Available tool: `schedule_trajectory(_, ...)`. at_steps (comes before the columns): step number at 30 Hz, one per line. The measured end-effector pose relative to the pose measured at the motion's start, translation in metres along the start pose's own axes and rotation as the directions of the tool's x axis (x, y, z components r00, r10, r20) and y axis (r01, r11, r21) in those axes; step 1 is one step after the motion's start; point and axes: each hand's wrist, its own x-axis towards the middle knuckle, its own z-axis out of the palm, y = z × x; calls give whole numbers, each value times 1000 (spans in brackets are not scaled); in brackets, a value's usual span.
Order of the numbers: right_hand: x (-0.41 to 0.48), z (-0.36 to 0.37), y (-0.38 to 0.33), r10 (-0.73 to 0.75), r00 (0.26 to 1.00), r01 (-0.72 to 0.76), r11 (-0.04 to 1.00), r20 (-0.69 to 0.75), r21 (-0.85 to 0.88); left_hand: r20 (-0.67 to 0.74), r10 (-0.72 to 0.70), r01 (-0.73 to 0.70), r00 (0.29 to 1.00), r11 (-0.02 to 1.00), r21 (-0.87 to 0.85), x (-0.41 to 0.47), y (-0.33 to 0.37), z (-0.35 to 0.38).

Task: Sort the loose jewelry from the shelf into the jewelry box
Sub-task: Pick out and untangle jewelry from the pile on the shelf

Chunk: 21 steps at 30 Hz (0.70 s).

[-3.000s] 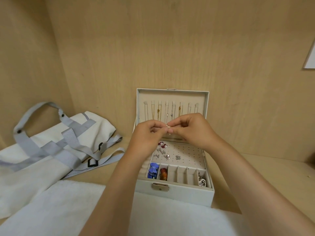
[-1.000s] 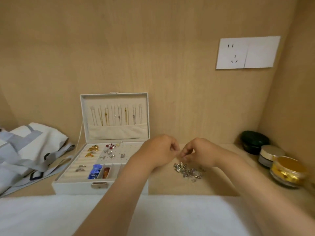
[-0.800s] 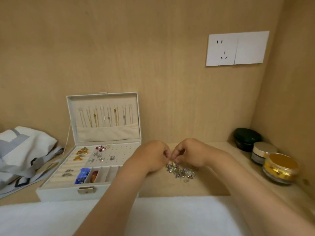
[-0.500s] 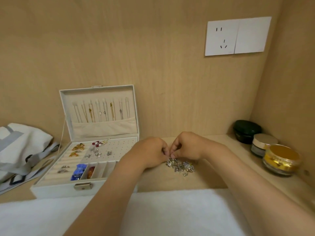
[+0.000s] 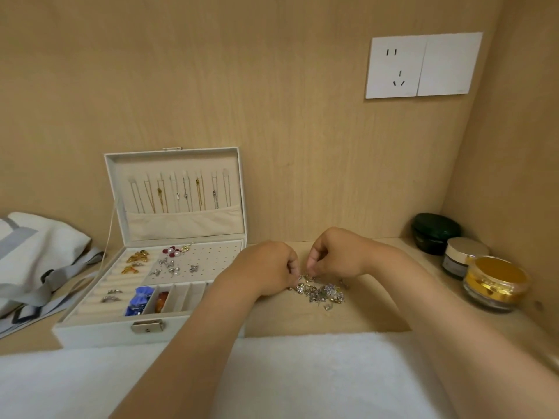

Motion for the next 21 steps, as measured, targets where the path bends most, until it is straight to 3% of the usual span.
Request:
schedule_trajectory(7, -6, -9, 2, 56, 998, -42, 945, -31, 323, -105, 1, -35, 994, 948, -318, 3, 2, -1)
schedule_trajectory(12, -5, -9, -1, 86, 995, -48, 841, -47, 539, -195, -73, -31, 978, 876, -481, 2, 5, -4)
schedule_trajectory(21, 0, 0, -5, 161, 984, -71, 744, -75, 665, -182, -132, -12, 974, 779, -627, -1, 4, -13)
